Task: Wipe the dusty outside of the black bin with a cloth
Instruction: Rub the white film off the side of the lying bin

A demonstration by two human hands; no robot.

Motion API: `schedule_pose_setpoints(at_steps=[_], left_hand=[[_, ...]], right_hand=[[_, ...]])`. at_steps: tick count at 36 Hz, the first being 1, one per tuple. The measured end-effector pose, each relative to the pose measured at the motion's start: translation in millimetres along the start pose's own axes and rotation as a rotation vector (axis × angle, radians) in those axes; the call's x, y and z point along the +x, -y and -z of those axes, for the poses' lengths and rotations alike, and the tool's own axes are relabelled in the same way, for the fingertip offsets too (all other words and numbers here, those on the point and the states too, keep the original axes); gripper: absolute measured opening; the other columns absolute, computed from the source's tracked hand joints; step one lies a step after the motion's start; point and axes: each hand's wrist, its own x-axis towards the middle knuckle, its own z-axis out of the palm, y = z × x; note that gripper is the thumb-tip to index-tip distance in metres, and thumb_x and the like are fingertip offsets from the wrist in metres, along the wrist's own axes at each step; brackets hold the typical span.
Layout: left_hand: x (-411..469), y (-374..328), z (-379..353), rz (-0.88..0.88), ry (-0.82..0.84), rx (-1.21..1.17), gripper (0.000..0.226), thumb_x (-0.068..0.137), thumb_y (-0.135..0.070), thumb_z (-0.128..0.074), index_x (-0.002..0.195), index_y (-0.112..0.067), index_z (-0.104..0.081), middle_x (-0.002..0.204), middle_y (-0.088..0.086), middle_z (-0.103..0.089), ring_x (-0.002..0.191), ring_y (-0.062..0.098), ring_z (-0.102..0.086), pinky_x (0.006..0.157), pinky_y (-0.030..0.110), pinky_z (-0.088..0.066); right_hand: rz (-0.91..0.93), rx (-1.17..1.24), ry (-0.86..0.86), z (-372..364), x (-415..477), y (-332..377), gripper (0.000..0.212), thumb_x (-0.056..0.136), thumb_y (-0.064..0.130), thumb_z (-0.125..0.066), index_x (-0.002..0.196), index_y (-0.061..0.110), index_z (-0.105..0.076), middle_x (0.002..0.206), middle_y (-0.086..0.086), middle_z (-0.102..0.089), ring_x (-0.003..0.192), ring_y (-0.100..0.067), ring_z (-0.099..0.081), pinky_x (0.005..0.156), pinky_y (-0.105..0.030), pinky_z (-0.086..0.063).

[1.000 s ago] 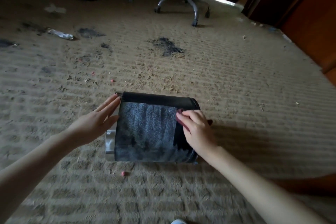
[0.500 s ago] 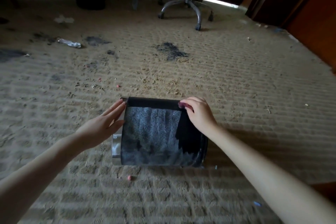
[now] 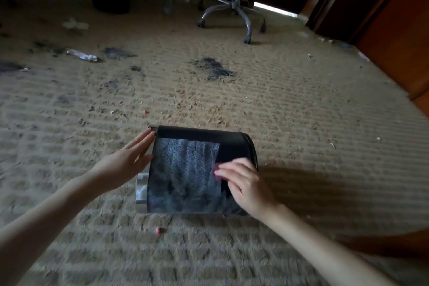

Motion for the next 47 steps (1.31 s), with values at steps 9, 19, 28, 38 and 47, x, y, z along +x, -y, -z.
schedule_pose_setpoints(at_steps=[9,19,28,38,47], left_hand=[[0.1,2.8,0.2,-0.021,0.011,-0.014,0.064,0.078,-0.067,-0.019,0.137,-0.054,0.004,0.143,-0.040,0.012,0.137,0.008,-0.027,0.100,0.042,-0.044],[-6.1,0.4,3.5,0.010,0.033,0.106,0.052,0.077,-0.074,-0.011,0.119,-0.073,0.019,0.136,-0.048,0.018,0.134,0.020,-0.038,0.103,0.047,-0.041],[1.4,0.1,1.4,0.026,0.018,0.024,0.058,0.094,-0.047,-0.033,0.143,-0.047,0.000,0.145,-0.038,0.011,0.131,0.011,-0.039,0.096,0.042,-0.046],[4.5,1.7,3.2,0.005,0.011,0.033,0.062,0.087,-0.057,-0.024,0.144,-0.046,-0.002,0.146,-0.035,0.009,0.133,0.011,-0.036,0.099,0.043,-0.044],[0.2,-1.2,6.1,0.004,0.033,0.058,0.057,0.094,-0.047,-0.032,0.140,-0.052,0.002,0.146,-0.036,0.010,0.137,0.008,-0.026,0.103,0.041,-0.040]], right_hand=[[-0.269,-0.011,0.043,-7.9,76.1,-39.2,0.028,0.078,-0.012,-0.055,0.088,0.008,-0.073,0.095,-0.005,-0.070,0.091,-0.027,-0.056,0.087,-0.033,-0.041],[-0.088,-0.105,-0.013,-15.9,9.7,-8.7,0.025,0.084,-0.003,-0.050,0.092,0.004,-0.072,0.099,-0.007,-0.068,0.095,-0.022,-0.053,0.092,-0.033,-0.043],[-0.061,-0.018,-0.096,4.9,13.9,-7.5,0.025,0.084,0.000,-0.049,0.093,0.006,-0.072,0.098,-0.005,-0.069,0.096,-0.018,-0.054,0.090,-0.025,-0.042],[-0.191,-0.065,-0.070,-29.0,67.2,-27.6,0.030,0.078,-0.006,-0.046,0.086,0.005,-0.073,0.093,-0.006,-0.070,0.085,-0.029,-0.057,0.082,-0.032,-0.042],[0.001,-0.166,-0.100,-25.6,16.4,-6.9,0.029,0.088,0.003,-0.044,0.090,0.004,-0.073,0.098,-0.008,-0.069,0.092,-0.022,-0.049,0.083,-0.037,-0.045]])
